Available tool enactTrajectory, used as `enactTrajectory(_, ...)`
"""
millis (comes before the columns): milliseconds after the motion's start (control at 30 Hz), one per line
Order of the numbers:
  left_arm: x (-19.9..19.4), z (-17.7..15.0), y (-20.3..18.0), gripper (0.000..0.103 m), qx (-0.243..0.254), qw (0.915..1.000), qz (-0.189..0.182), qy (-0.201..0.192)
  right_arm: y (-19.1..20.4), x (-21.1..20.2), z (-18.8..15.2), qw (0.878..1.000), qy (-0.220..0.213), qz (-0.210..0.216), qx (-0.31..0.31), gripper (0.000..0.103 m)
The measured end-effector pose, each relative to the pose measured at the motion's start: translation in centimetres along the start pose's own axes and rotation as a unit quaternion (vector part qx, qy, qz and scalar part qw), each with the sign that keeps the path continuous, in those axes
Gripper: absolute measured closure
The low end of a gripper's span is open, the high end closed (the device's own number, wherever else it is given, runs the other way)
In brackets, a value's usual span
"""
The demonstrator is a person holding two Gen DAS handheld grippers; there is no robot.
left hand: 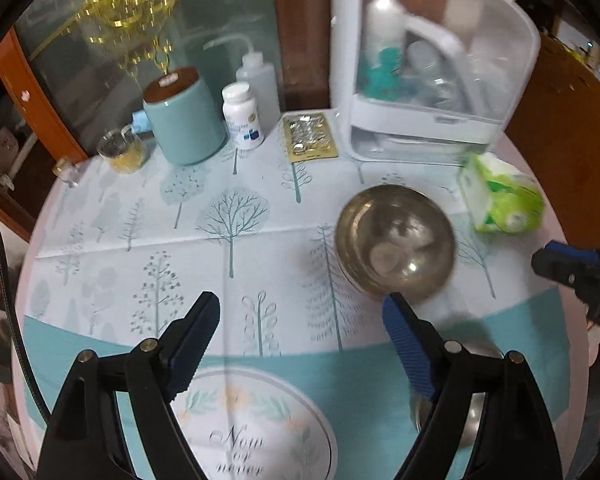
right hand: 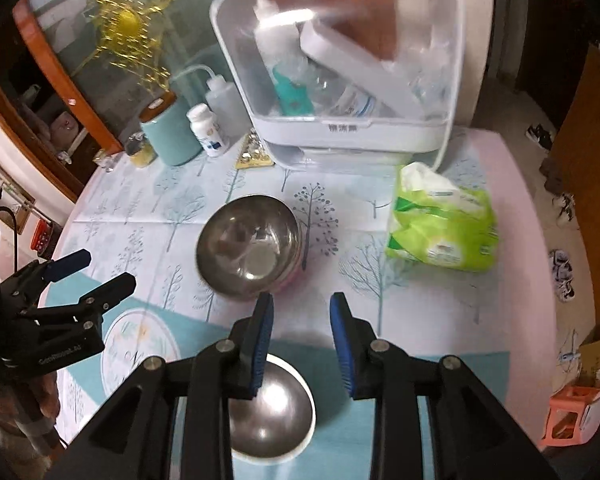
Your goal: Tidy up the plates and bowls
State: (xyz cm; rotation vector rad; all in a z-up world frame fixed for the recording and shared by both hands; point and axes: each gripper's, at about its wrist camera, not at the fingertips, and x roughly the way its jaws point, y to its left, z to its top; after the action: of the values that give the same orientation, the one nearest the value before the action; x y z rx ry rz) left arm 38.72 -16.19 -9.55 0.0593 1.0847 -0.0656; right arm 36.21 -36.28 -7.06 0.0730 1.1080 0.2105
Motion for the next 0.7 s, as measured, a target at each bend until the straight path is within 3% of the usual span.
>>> enactTrajectory(333, 7.7, 2.1, 0.3, 0.021, -0.046, 0.9965, -0.043, 0.056, -1.1, 8.3, 2.6, 0.997, 0.055, 0.007, 0.048, 0.074)
enactTrajectory(467, 9.1, 2.7, 0.3, 0.028, -0.057, 0.9941, -0.064, 0.066, -1.2, 9.7, 2.8, 0.996, 0.067, 0.018, 0.061, 0.074)
enactTrajectory(567, 10.1, 2.9, 0.3, 0.049, -0.066, 0.9907, -0.086, 0.082, -0.9, 10.5, 2.8, 0.995, 0.078, 0.02, 0.057, 0.074)
enactTrajectory(633, 10.9, 2.7, -0.1, 0.083, -0.064, 0.9871, -0.105, 0.103, -0.8, 11.1, 2.6, 0.994, 0.088, 0.025, 0.057, 0.082)
enactTrajectory(667, 11.1, 2.6, -0.2, 0.091, -0.064, 0.9851, -0.117, 0.109, -0.7, 11.2, 2.6, 0.994, 0.09, 0.034, 0.059, 0.089)
enactTrajectory(700, 11.2, 2.5, -0.4, 0.094, -0.064, 0.9841, -0.124, 0.11, -0.7, 11.2, 2.6, 0.993, 0.086, 0.041, 0.064, 0.089)
